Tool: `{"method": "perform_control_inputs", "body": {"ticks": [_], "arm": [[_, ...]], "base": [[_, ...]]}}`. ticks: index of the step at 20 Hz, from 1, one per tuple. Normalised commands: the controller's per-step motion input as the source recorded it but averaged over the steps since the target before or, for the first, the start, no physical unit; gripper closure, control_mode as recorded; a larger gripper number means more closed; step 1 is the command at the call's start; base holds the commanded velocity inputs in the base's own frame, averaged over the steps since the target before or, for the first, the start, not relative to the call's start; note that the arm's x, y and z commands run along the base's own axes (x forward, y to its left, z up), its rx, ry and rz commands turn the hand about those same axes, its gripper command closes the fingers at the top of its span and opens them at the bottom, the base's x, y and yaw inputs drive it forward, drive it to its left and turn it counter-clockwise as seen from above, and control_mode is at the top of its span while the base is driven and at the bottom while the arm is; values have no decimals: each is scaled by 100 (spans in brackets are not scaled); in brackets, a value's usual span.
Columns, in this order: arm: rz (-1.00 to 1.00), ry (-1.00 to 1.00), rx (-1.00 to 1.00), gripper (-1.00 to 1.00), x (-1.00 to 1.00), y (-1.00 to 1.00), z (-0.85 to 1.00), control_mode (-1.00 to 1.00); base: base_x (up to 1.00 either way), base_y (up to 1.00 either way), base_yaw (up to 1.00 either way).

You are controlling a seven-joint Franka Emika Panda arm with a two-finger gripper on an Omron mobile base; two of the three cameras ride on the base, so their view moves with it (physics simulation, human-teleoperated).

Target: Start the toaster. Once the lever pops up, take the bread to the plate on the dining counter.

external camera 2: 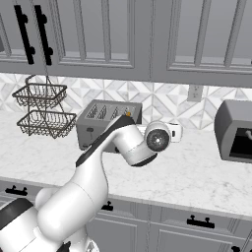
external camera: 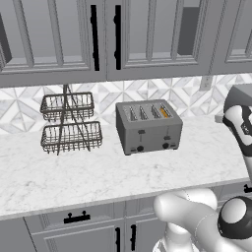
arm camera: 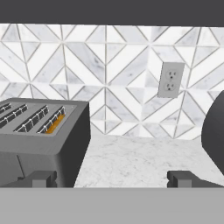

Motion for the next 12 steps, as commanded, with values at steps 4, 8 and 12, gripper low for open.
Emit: {"method": "perform_control_inputs", "body": {"ticks": [4, 8, 12], "arm": [[0, 0, 0, -100, 0, 0, 0, -100], [0, 0, 0, -100, 0, 0, 0, -100], [0, 0, 0, -100, 0, 0, 0, -100]], "base": [[0, 0, 0], [0, 0, 0], [0, 0, 0]]}}
